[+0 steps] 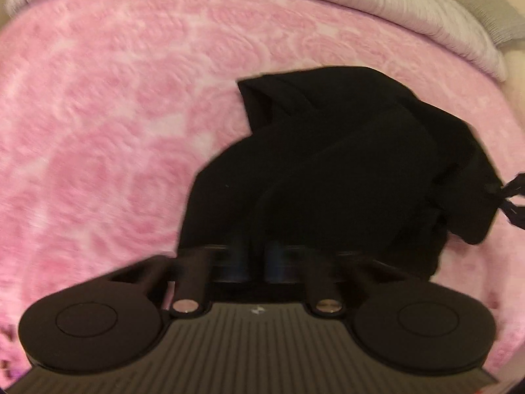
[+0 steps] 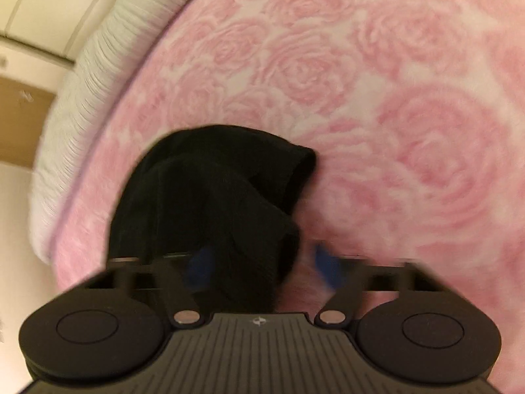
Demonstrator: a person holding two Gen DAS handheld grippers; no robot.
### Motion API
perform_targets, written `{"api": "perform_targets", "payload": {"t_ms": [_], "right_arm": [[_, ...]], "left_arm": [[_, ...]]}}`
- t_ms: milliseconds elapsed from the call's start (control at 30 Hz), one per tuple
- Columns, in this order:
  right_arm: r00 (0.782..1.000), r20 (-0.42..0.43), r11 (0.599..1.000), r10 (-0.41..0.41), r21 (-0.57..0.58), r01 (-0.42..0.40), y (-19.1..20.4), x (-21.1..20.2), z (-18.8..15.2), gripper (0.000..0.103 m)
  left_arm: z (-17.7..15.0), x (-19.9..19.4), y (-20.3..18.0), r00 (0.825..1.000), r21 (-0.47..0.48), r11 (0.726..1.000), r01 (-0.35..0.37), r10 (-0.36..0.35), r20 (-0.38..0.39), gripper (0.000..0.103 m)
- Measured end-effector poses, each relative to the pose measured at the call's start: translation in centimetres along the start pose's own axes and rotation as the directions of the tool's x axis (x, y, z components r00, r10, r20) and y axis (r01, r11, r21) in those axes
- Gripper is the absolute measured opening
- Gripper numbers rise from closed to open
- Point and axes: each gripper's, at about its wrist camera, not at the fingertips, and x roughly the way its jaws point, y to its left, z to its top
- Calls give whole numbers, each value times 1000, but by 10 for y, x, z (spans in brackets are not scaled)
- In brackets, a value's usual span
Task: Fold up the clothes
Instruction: 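Grasp the black garment's edge with the left gripper while the right gripper grasps another edge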
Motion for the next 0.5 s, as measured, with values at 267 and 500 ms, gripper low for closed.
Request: {"api": "perform_targets", "payload": {"t_ms": [267,500], "right_arm": [[934,324,818,149,-571,68,81,-113,1,7],[931,360,140,68,-927,348,67,-190,-90,7]], "left_arm": [[35,-96,1,969,153,986,-58,19,245,1],[-40,-131,4,993,199,979,-35,13,115,4]]}}
